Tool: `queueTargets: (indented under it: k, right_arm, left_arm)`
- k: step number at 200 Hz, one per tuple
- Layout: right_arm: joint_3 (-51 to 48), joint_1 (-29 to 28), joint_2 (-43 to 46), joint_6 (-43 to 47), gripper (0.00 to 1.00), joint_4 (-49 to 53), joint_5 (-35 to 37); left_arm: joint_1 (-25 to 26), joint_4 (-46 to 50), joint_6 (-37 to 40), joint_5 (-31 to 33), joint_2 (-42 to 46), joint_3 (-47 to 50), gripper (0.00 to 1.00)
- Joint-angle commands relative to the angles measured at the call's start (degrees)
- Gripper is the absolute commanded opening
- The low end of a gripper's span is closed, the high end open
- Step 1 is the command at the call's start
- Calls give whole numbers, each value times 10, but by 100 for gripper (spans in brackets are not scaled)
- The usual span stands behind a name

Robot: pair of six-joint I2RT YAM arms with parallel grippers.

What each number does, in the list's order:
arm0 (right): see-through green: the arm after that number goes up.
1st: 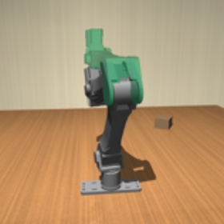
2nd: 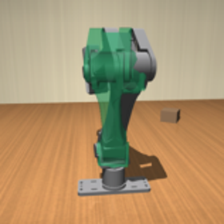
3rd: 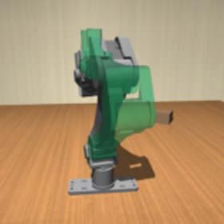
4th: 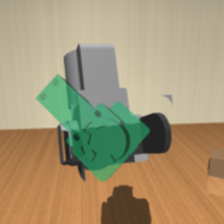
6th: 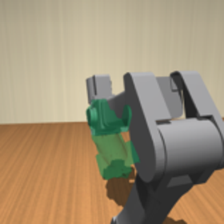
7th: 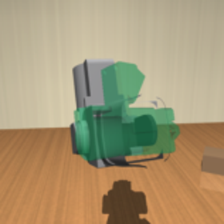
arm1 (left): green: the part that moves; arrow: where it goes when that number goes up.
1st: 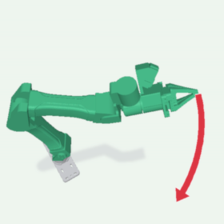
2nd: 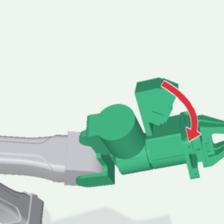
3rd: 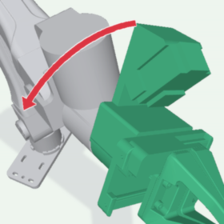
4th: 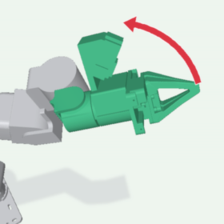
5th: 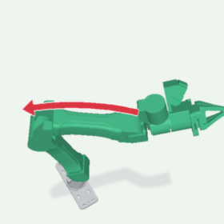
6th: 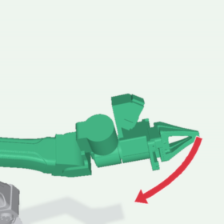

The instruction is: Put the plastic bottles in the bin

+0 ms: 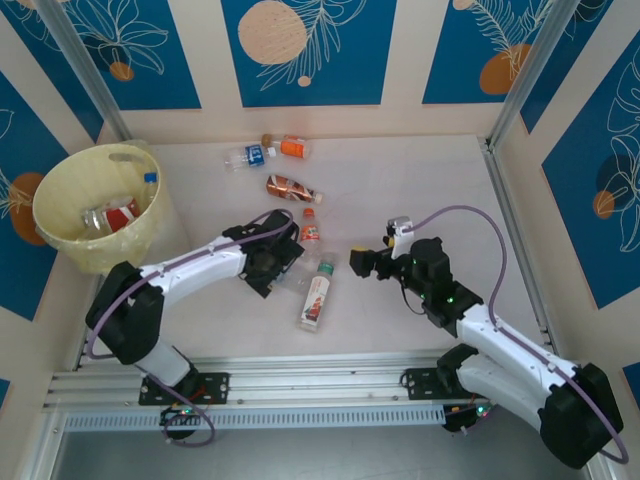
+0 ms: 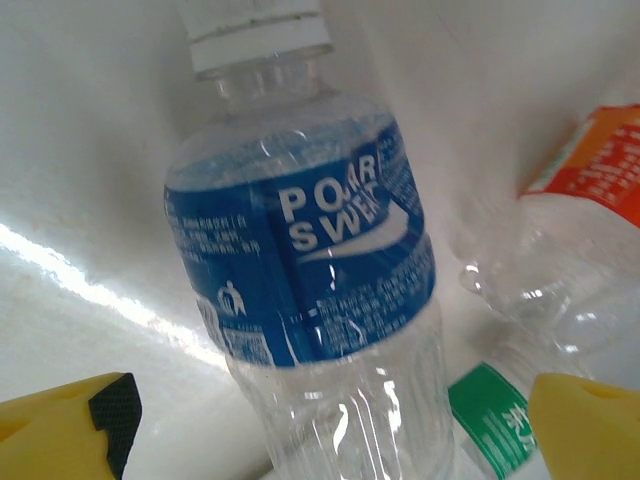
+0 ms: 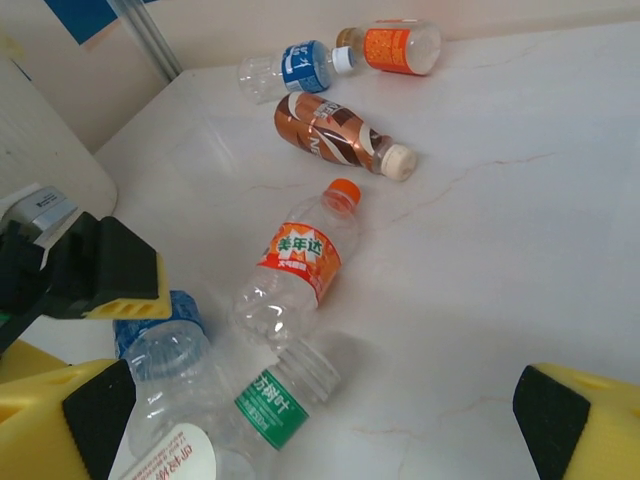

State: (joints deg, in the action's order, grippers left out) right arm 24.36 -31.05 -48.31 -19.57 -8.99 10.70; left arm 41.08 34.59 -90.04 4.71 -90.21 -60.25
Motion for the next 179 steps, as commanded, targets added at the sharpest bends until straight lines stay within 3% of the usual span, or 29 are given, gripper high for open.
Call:
queueTargets:
  k: [1, 37, 74, 118, 179]
  right_arm:
    - [-9, 6, 39, 20, 99, 20, 17]
    - [-17, 18, 61, 28, 99, 27, 13]
    - [-14, 25, 43, 19, 99, 33, 6]
    - [-1, 25, 28, 13, 100, 38, 6]
    - [14, 25, 13, -2, 100, 42, 17]
  left_arm:
    - [2, 7, -117, 11, -17, 12, 98]
    - [-4, -20, -109, 17, -44, 6, 92]
    - [-14, -39, -100, 23, -67, 2, 78]
    - [-22, -51, -96, 12, -95, 10, 78]
    - [-50, -64, -55, 36, -94, 25, 64]
